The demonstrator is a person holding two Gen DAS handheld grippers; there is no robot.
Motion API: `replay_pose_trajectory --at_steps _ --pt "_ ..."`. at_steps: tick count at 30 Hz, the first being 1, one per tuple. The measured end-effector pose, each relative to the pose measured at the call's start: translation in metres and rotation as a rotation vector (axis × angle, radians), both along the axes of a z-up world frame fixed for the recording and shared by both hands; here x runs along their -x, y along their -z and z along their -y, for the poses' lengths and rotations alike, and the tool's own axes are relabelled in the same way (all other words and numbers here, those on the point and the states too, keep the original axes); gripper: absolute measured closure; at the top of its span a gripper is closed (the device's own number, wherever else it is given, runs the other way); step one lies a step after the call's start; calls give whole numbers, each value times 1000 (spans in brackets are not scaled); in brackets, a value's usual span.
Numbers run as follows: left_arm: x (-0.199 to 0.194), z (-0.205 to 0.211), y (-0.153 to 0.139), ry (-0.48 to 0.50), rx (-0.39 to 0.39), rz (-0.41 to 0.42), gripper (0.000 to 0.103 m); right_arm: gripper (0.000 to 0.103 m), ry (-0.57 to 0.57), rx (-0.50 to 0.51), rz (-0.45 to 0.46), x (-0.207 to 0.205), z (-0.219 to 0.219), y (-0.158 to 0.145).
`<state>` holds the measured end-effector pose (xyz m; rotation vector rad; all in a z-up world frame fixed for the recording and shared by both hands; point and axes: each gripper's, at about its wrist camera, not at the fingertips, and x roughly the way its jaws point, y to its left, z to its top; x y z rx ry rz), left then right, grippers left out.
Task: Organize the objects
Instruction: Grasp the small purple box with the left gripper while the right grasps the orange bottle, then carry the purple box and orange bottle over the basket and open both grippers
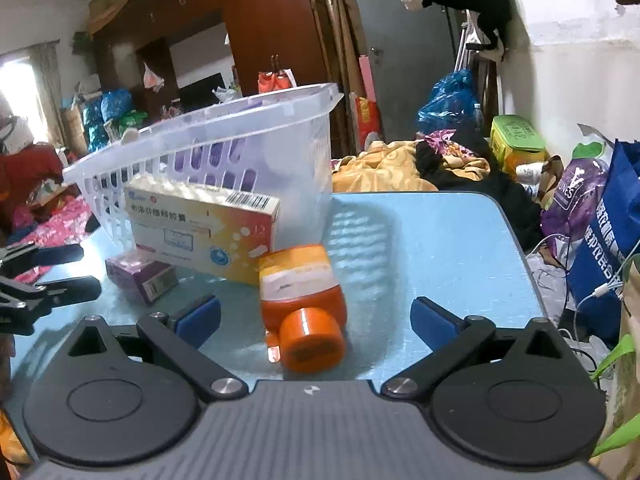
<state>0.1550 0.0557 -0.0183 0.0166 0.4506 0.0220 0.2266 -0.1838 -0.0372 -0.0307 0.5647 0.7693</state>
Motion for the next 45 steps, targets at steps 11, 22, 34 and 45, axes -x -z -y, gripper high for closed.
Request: replay_pose_trajectory --at_steps 11,22,34,45 --pt "-22 14 5 -24 -13 -61 6 0 -5 62 -13 -1 -16 0" --pt "-31 22 7 -35 -62 -102 11 14 1 88 -2 -6 -24 1" --pt "-35 24 9 -41 -66 -114 33 48 -7 121 -11 -2 -28 3" --pt "15 20 -4 9 -9 35 37 50 4 25 85 26 0 -14"
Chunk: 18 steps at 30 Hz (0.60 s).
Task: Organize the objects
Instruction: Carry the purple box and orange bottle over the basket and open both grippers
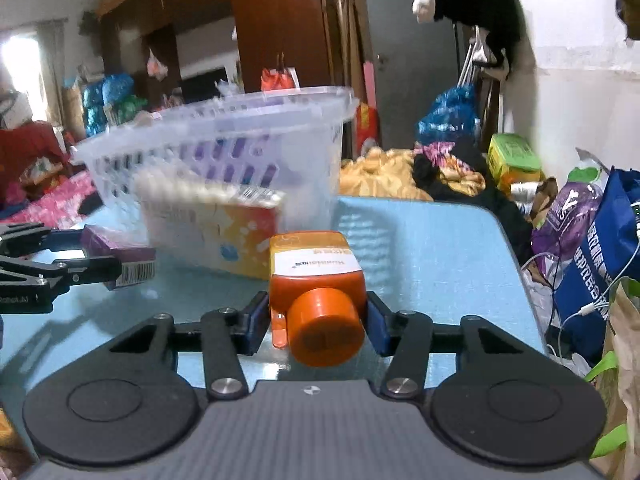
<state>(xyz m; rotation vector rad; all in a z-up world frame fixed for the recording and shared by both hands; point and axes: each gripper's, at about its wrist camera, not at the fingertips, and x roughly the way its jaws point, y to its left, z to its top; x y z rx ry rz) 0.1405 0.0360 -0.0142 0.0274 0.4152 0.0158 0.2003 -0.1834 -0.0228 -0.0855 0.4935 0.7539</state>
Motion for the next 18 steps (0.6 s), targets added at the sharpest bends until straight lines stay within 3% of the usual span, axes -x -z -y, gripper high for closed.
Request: replay_pose_trajectory --at_steps 9,18 --pt "41 -2 -8 24 52 128 37 50 -58 -54 72 31 -1 -2" --pt "48 -19 -5 24 118 164 37 50 -78 -79 115 41 -6 -6"
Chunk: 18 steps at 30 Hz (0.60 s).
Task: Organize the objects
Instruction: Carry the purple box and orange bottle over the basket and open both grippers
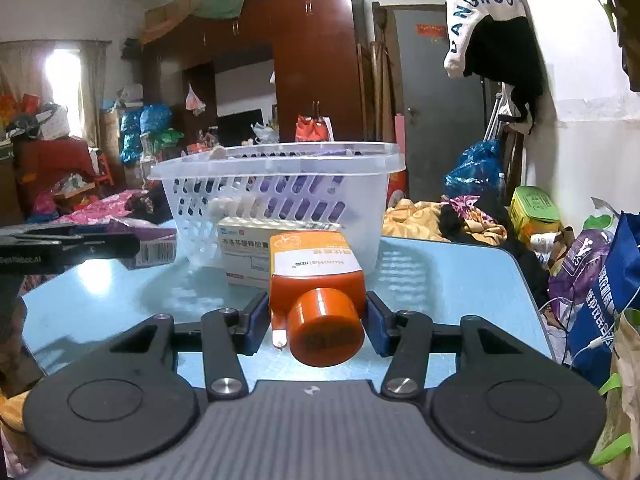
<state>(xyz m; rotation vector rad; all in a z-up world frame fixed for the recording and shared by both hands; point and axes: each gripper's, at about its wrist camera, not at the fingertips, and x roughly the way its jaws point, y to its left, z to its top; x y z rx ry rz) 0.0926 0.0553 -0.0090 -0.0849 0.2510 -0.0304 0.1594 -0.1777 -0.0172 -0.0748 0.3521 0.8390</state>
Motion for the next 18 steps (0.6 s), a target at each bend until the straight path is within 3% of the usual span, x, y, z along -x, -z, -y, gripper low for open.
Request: replay_pose_trajectory --at_steps 10,18 --pt "13 1 -8 6 3 61 37 50 -16 -30 36 -1 3 -15" --pt "7 -2 -41 12 -1 105 37 50 -13 -24 88 -6 -17 -50"
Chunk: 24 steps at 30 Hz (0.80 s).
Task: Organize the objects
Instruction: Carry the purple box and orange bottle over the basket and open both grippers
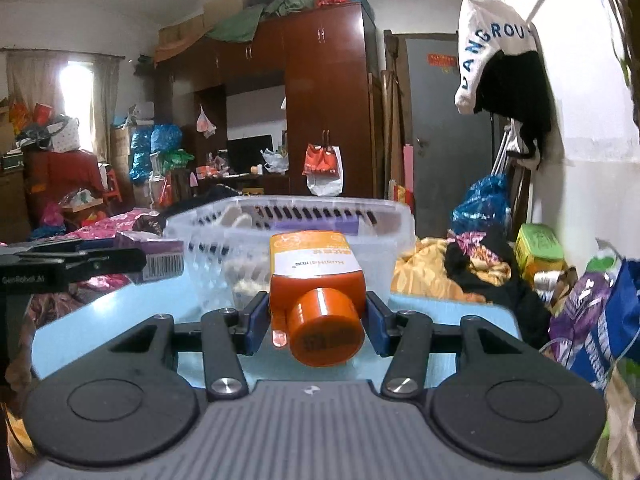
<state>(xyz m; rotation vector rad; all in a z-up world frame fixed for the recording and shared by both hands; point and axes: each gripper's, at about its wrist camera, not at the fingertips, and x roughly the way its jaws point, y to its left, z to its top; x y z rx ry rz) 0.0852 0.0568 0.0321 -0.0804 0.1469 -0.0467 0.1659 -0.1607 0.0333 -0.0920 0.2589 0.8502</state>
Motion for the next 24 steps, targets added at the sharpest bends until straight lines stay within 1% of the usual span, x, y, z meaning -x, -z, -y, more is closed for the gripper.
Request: replay_pose_trajectory --at_steps 4,8,10,13,15,18,21,24 --pt "-12 -1 -23 0 -20 7 37 50 2 23 41 -6 -18 -15" --pt "-35 -7 -51 -33 -39 5 37 50 26 30 54 -23 -39 -30" --pt "-52 -11 -64 -72 -54 -11 37 50 42 33 40 -37 -52 -38" --pt "-81 -24 -76 -105 -46 -59 37 50 74 57 30 -53 -67 -41" --pt "-102 -34 -79 -142 -43 -98 37 50 95 76 24 -61 -76 -41" --pt "-125 -48 -78 -171 -23 -151 37 50 115 99 3 -73 -89 -39" --pt "-144 -59 -77 -179 10 -189 37 50 101 113 -29 -82 -99 -37" --pt "-156 -64 -72 -190 20 -214 37 50 81 147 -49 -87 -110 -32"
